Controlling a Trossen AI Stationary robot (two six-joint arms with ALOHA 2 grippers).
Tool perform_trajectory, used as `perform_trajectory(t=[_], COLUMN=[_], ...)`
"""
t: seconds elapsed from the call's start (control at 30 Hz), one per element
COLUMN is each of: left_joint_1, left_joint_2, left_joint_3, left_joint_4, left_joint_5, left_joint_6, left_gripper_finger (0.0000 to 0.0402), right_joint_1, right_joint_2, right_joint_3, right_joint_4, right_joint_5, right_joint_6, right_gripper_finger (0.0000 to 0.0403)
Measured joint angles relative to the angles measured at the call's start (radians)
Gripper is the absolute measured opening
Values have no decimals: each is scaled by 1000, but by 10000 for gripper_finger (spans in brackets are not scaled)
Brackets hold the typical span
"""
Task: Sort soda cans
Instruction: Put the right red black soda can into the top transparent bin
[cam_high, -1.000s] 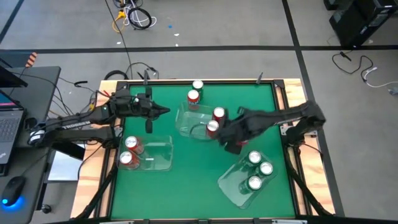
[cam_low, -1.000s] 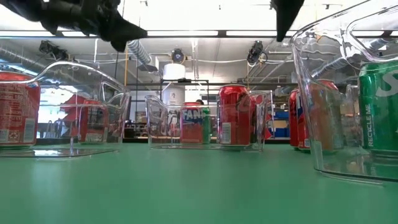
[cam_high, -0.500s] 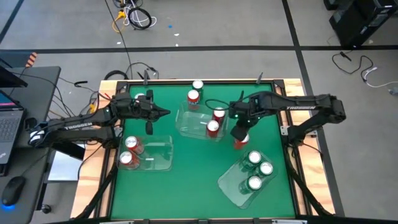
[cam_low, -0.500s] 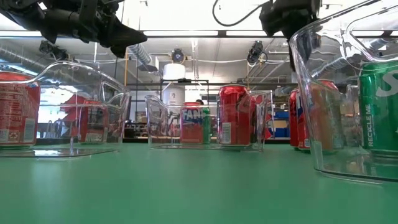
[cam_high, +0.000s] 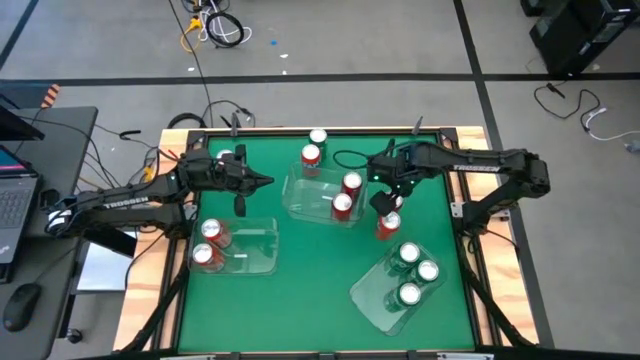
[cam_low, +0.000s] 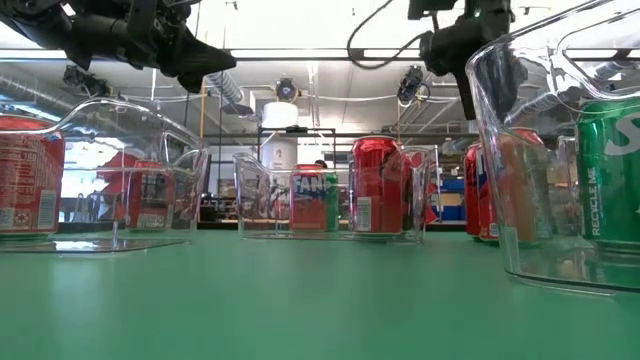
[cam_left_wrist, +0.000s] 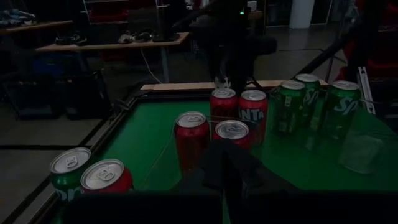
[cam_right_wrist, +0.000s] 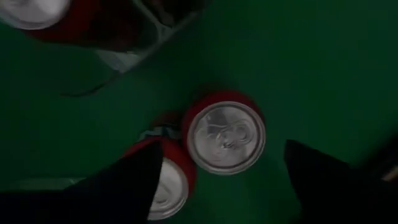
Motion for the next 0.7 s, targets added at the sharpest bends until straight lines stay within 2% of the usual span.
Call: perform_trajectory(t=[0.13,0.33,0.57,0.7], left_joint_1=[0,0,0,0], left_joint_2=[0,0,0,0], left_joint_3=[0,0,0,0], left_joint_4=[-7,-10,-40,-49], left_joint_5=[0,0,0,0], left_joint_6=[1,5,7,6], left_gripper_finger=[0,1,1,2], right_joint_1=[-22,-44,-52,-51], right_joint_2=[55,141,234,278], right_joint_3=[0,0,0,1], right_joint_4=[-7,-7,-5,-12], right_joint_5=[0,-1,-36,-39], right_joint_6=[-37,-104,-170,-187], right_gripper_finger=[356,381,387,366])
